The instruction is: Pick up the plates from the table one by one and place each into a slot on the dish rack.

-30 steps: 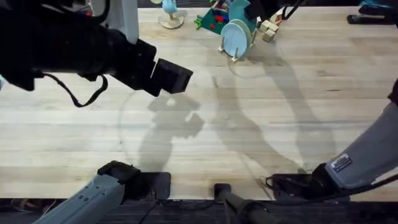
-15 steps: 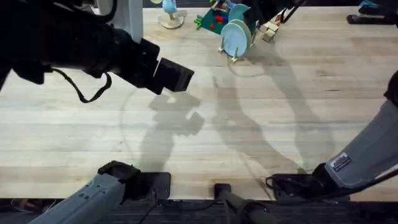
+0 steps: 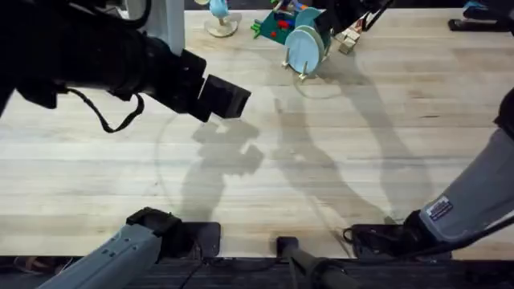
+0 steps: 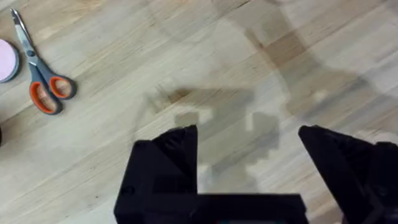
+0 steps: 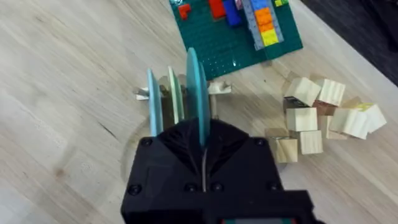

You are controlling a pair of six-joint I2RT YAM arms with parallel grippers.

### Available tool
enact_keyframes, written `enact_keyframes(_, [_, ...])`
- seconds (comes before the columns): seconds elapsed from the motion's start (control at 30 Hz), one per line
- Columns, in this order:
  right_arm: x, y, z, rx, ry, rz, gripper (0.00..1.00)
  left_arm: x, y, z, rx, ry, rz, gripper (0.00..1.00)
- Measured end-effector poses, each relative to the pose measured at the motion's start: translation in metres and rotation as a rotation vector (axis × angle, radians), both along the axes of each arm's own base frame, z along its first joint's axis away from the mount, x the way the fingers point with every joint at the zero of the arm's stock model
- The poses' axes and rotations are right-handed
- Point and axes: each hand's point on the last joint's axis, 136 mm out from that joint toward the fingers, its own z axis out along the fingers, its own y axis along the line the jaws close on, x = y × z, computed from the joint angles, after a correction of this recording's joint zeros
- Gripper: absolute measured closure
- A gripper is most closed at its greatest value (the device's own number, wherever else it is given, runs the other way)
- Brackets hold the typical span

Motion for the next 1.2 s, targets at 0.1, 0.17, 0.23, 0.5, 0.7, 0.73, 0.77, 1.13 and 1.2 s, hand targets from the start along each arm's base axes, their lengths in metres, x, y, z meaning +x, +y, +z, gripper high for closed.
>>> enact_keyframes(0.1, [0.0001, 0.0, 0.0001, 0.0, 0.0, 0.0, 0.972, 0.0001, 0.0, -0.0001, 0.0, 0.0, 0.0, 0.008])
enact_keyframes(0.17, [0.0002, 0.0, 0.0002, 0.0, -0.001, 0.0, 0.972, 0.0001, 0.0, -0.0001, 0.0, 0.0, 0.0, 0.006])
enact_keyframes(0.23, [0.0002, 0.0, 0.0002, 0.0, -0.001, 0.0, 0.972, 0.0, -0.0001, -0.0001, 0.0, 0.0, 0.0, 0.007])
enact_keyframes(0.5, [0.0002, 0.0, 0.0002, 0.0, -0.001, 0.0, 0.972, 0.0, 0.0, 0.0, 0.0, 0.0, 0.0, 0.008])
enact_keyframes(0.7, [0.0002, 0.0, 0.0002, 0.0, -0.001, 0.0, 0.971, 0.0, -0.0001, 0.0, 0.0, 0.0, 0.0, 0.008])
enact_keyframes(0.73, [0.0002, 0.0, 0.0002, 0.0, -0.001, 0.0, 0.964, 0.0001, 0.0, -0.0001, 0.0, 0.0, 0.0, 0.008])
enact_keyframes(0.77, [0.0002, 0.0, 0.0002, 0.0, -0.001, 0.0, 0.941, 0.0, -0.0001, 0.0, 0.0, 0.0, 0.0, 0.008])
enact_keyframes(1.13, [0.0004, 0.0004, 0.0005, 0.001, -0.002, 0.001, 0.895, 0.0, 0.0, -0.0001, 0.0, 0.0, 0.0, 0.007])
enact_keyframes(1.2, [0.0005, 0.0002, 0.0007, 0.001, -0.003, 0.001, 0.895, 0.0, 0.0, 0.0, 0.0, 0.0, 0.0, 0.007])
